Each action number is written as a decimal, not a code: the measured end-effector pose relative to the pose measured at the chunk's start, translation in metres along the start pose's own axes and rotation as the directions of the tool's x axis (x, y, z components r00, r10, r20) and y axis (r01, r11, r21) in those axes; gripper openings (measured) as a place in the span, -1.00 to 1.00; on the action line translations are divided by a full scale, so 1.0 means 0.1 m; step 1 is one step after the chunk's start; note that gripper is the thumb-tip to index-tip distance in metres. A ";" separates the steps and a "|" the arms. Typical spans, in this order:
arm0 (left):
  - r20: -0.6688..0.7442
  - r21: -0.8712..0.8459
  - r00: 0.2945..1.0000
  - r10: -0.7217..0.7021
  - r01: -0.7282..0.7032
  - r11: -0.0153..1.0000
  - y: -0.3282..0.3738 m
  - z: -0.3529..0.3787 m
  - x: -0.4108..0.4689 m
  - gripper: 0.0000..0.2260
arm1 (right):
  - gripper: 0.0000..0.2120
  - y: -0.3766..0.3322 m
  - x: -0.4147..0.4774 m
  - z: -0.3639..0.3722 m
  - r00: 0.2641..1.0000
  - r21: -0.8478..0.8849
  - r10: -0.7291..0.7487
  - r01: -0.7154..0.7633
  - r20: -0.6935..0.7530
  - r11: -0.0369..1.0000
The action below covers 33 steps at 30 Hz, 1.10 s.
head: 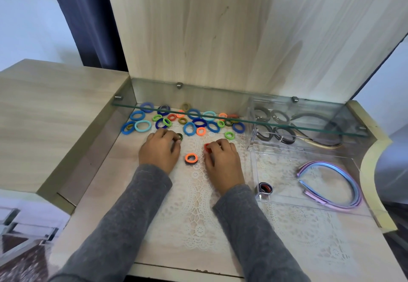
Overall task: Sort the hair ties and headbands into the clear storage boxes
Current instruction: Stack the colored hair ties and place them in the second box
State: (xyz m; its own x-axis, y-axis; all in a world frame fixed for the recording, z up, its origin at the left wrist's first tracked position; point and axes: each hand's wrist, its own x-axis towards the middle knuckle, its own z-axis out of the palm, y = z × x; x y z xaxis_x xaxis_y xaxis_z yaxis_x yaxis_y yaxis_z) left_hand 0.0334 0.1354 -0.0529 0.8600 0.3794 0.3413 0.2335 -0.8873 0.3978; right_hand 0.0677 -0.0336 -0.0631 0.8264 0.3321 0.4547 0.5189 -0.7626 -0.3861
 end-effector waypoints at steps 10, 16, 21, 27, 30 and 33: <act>-0.089 -0.061 0.916 0.390 -0.396 0.916 -0.08 -0.06 -0.39 -0.80 | -0.87 -0.02 -0.04 -0.02 1.000 -0.087 0.019 -0.020 -0.020 0.996; -0.103 -0.068 0.905 0.412 -0.420 0.905 -0.08 -0.08 -0.46 -0.76 | -0.89 -0.02 -0.06 0.00 0.998 -0.088 0.003 -0.008 -0.060 0.996; -0.078 -0.059 0.915 0.395 -0.400 0.915 -0.07 -0.09 -0.45 -0.75 | -0.89 -0.01 -0.06 -0.01 0.998 -0.050 -0.026 0.023 -0.056 0.998; -0.023 -0.036 0.926 0.376 -0.377 0.925 -0.06 -0.10 -0.46 -0.75 | -0.81 -0.02 -0.11 -0.09 0.987 0.072 -0.135 0.141 -0.082 0.987; 0.021 -0.072 0.949 0.316 -0.314 0.947 -0.05 -0.13 -0.46 -0.73 | -0.81 -0.06 -0.12 -0.12 0.970 0.085 -0.231 0.236 -0.072 0.968; 0.023 -0.109 0.963 0.268 -0.264 0.958 -0.01 -0.14 -0.46 -0.73 | -0.82 -0.08 -0.11 -0.13 0.949 0.057 -0.308 0.312 -0.062 0.949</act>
State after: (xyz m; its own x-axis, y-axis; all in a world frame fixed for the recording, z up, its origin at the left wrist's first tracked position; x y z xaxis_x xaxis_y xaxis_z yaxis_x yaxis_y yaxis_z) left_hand -0.0131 0.1228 -0.0574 0.9014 0.1218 0.4156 -0.0526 -0.9217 0.3843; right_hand 0.0515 -0.0378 -0.0548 0.6111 0.5157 0.6005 0.7621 -0.5883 -0.2703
